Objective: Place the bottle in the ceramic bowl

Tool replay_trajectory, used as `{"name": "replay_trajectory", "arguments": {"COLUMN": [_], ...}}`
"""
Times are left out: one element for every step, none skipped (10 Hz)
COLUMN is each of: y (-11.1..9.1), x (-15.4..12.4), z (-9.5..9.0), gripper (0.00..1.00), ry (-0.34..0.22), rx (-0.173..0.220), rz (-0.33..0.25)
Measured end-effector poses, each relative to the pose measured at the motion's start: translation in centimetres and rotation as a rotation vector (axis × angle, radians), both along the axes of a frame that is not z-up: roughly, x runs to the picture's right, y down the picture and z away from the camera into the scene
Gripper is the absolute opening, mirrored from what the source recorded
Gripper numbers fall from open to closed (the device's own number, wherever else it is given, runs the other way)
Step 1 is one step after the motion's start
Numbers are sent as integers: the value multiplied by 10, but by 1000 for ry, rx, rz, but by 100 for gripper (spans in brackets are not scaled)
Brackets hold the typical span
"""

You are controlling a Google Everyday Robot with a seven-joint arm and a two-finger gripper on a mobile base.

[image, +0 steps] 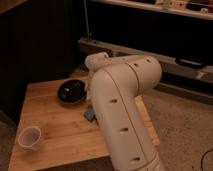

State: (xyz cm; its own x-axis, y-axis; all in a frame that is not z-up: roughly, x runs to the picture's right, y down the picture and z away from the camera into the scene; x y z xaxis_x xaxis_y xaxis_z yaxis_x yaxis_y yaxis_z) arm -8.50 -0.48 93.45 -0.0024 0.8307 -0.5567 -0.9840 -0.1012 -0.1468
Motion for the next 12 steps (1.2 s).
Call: {"name": "replay_trajectory", "arguments": {"y": [-1,-4,-6,-8,-7,-3,-1,1,4,4,4,1], "x": [-1,-4,-8,-11,-11,-11,-10,-10,-9,-11,-13,-17], "z": [-5,-12,-19,-23,-23,-19,-15,-10,-7,-8,-10,-13], "gripper": [0,0,0,0,0,0,0,0,0,0,0,0], "ry": [-6,-16,-22,-24,-21,-14,-11,-10,-9,-13,-17,-24], "rx": [5,13,18,20,11,-5,-14,-24,-33,-36,-36,-30], "rz": [-4,-11,-21,-28,-33,-32,-33,-33,-33,-33,-34,-35]}}
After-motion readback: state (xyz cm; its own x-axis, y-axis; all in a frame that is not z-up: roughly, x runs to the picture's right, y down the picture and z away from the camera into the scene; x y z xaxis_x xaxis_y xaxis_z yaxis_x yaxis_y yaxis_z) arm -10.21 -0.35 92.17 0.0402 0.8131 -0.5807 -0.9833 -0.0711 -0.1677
